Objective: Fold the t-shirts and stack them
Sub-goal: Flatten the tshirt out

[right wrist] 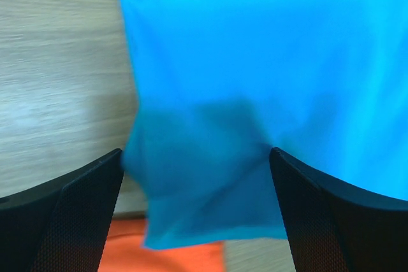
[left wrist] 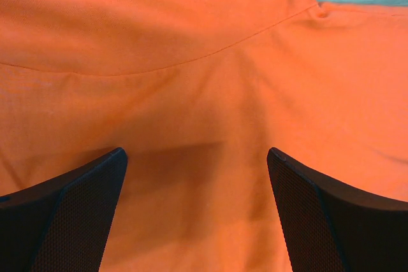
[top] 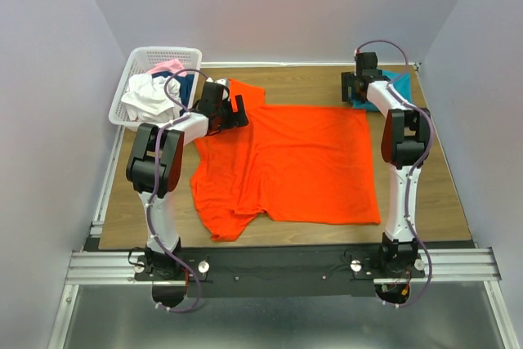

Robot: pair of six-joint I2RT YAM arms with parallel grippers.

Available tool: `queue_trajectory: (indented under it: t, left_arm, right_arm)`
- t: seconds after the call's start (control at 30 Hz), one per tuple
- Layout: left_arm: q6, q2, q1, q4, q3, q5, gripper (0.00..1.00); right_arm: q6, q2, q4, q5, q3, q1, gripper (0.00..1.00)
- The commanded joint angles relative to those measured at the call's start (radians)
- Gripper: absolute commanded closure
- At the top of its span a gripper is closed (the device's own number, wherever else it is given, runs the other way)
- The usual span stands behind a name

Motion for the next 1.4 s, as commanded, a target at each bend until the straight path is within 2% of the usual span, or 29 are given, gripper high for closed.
queue_trajectory:
  t: [0.0, 0.3, 0.43, 0.57, 0.73, 0.87, 0.93, 1.07, 1.17, 1.3, 1.37]
  left_arm:
    - [-0.013, -0.001, -0.007, 0.016, -0.036, -0.044, 0.02]
    - [-0.015, -0.019, -0.007, -0.037, -0.027, -0.127, 0.02]
    - [-0.013, -0.019, -0.007, -0.053, -0.015, -0.133, 0.02]
    - [-0.015, -0.018, -0.007, -0.062, 0.012, -0.133, 0.02]
    - [-0.003, -0.030, -0.007, -0.083, 0.057, -0.187, 0.02]
    - [-0.007, -0.064, -0.007, -0.082, 0.070, -0.175, 0.02]
    - [-0.003, -0.084, -0.007, -0.083, 0.076, -0.169, 0.02]
    - [-0.009, -0.114, -0.007, -0.089, 0.068, -0.182, 0.02]
    - [-0.009, -0.110, -0.007, -0.100, 0.073, -0.181, 0.02]
    - [-0.006, -0.090, -0.007, -0.109, 0.084, -0.172, 0.02]
    - [-0.006, -0.065, -0.007, -0.112, 0.097, -0.164, 0.02]
  right_arm:
    - [-0.138, 0.065, -0.027, 0.065, 0.034, -0.052, 0.00]
    - [-0.291, 0.104, -0.025, 0.062, 0.115, -0.114, 0.00]
    - [-0.290, 0.111, -0.027, 0.056, 0.142, -0.147, 0.00]
    - [-0.287, 0.079, -0.030, -0.019, 0.134, -0.153, 0.00]
    - [-0.241, -0.039, -0.038, -0.210, 0.125, -0.151, 0.00]
    - [-0.146, -0.157, -0.042, -0.387, 0.068, -0.147, 0.00]
    - [-0.108, -0.204, -0.041, -0.429, 0.028, -0.138, 0.00]
    - [0.003, -0.290, -0.039, -0.363, -0.090, -0.096, 0.00]
    - [0.170, -0.359, -0.038, -0.300, -0.223, -0.069, 0.00]
    - [0.310, -0.373, -0.034, -0.338, -0.340, -0.068, 0.00]
    - [0.305, -0.347, -0.027, -0.362, -0.352, -0.044, 0.00]
